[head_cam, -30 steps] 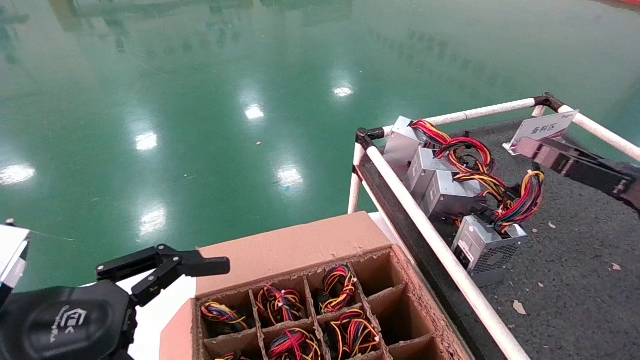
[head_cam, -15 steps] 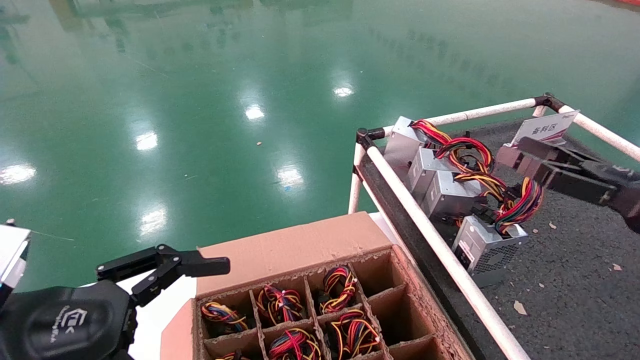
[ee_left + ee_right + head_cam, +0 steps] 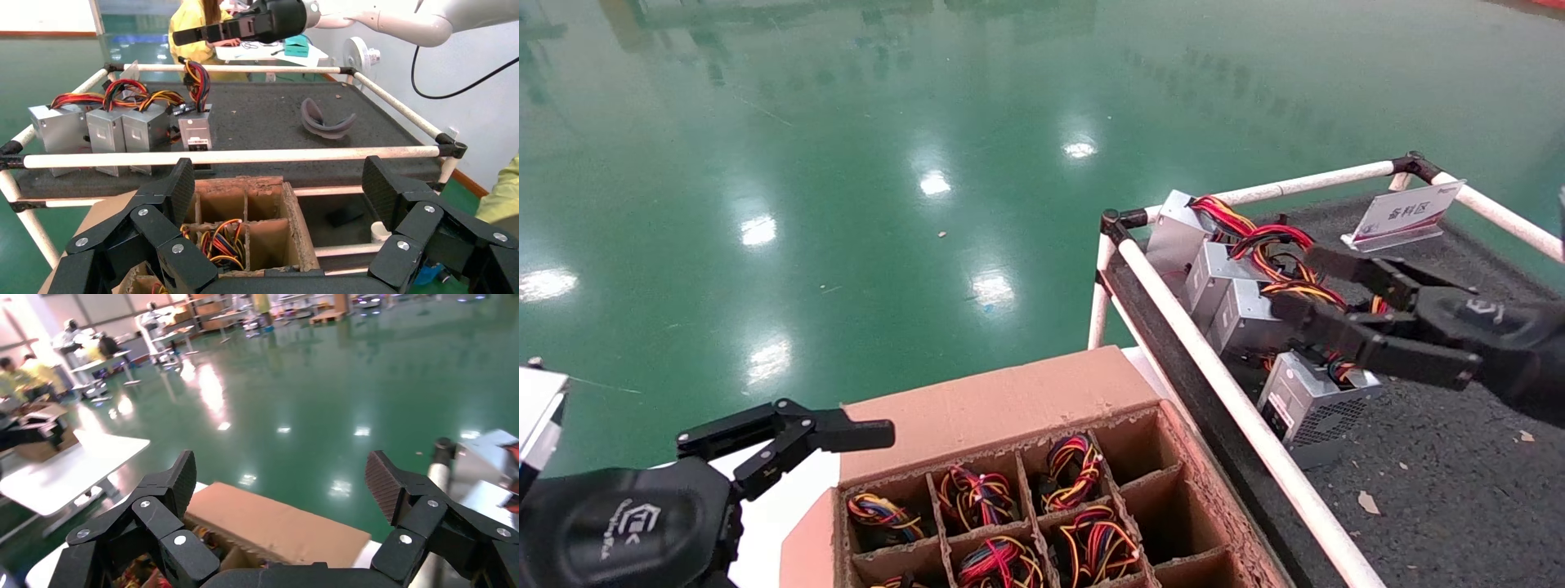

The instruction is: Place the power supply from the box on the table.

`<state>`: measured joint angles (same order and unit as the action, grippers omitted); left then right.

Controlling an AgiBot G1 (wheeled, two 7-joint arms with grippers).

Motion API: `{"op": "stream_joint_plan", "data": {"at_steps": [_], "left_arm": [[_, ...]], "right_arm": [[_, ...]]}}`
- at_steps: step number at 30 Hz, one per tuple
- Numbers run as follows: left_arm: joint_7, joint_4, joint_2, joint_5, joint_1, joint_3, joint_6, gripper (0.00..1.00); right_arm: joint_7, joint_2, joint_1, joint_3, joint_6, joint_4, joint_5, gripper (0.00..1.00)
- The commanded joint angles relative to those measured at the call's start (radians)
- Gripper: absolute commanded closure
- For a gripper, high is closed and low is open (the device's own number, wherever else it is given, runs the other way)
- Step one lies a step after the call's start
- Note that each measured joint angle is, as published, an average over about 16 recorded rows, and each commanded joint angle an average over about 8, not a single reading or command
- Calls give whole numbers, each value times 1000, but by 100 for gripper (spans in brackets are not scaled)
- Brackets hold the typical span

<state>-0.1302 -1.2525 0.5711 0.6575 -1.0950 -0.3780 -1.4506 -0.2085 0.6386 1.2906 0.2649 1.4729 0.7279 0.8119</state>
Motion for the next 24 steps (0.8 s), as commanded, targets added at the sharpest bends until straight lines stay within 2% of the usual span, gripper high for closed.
{"op": "stream_joint_plan", "data": {"at_steps": [1, 24], "left_arm": [[0, 0, 0, 0, 0, 0, 0, 0], [0, 0, 0, 0, 0, 0, 0, 0]], "right_arm": [[1, -2, -12, 1, 1, 32, -5, 0], [15, -20, -155, 11, 16, 399, -58, 0]]}}
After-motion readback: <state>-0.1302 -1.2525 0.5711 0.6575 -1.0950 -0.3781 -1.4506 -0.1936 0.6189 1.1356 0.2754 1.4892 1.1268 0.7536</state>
